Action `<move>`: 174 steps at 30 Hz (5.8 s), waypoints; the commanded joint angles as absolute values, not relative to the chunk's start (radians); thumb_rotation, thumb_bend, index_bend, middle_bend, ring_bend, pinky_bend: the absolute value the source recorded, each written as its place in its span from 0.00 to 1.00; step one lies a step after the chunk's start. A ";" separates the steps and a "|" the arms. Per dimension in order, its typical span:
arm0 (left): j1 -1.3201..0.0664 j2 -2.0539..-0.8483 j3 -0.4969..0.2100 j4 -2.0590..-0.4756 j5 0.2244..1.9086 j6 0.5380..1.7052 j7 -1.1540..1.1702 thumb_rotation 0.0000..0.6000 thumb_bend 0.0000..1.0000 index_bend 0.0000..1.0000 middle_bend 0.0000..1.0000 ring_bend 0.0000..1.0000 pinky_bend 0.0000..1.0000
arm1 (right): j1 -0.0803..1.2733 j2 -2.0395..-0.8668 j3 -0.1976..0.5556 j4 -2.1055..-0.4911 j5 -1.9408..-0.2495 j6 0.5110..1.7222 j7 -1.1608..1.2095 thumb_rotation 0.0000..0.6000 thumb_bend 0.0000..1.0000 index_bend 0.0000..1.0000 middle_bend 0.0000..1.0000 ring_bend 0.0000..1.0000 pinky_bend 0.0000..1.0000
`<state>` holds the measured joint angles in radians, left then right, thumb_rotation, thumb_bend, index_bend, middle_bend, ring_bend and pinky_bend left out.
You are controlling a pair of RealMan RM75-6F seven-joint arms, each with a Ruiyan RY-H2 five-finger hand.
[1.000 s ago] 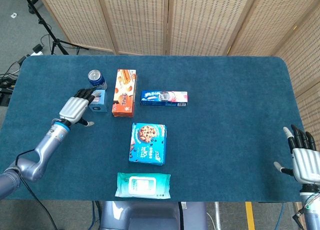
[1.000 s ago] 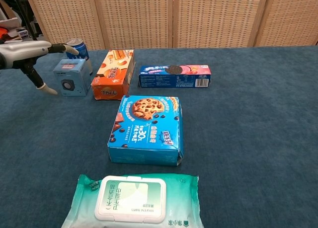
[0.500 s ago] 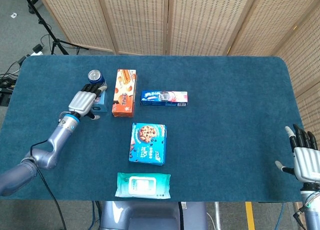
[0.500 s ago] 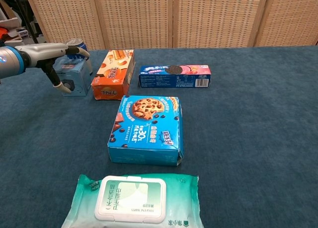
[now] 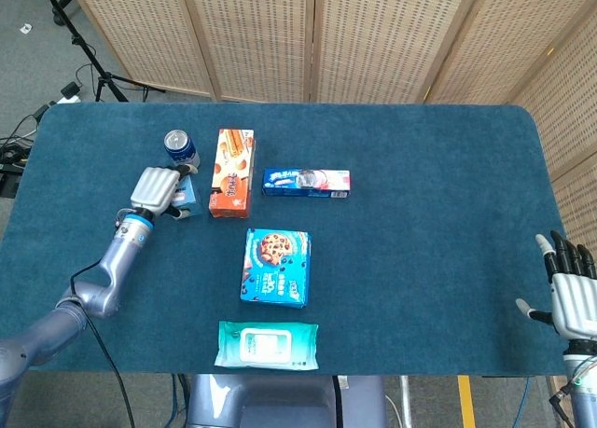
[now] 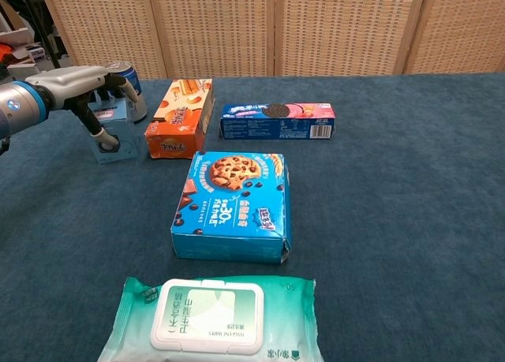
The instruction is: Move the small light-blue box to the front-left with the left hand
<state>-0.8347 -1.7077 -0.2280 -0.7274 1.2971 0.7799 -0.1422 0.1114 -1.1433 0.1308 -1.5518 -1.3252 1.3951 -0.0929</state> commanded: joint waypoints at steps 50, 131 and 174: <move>-0.502 -1.168 0.087 -1.436 1.574 1.118 -0.129 1.00 0.00 0.04 0.00 0.00 0.17 | 0.094 -1.104 0.124 -1.591 -1.361 1.427 -0.031 1.00 0.00 0.00 0.00 0.00 0.00; -0.312 -1.648 0.073 -0.731 1.639 1.476 -1.047 1.00 0.00 0.07 0.00 0.00 0.03 | 0.091 -1.090 0.127 -1.598 -1.359 1.428 -0.011 1.00 0.00 0.00 0.00 0.00 0.00; -0.474 -1.362 -0.105 -1.610 0.981 0.979 0.145 1.00 0.00 0.25 0.41 0.35 0.41 | 0.091 -1.080 0.134 -1.594 -1.346 1.419 0.013 1.00 0.00 0.00 0.00 0.00 0.00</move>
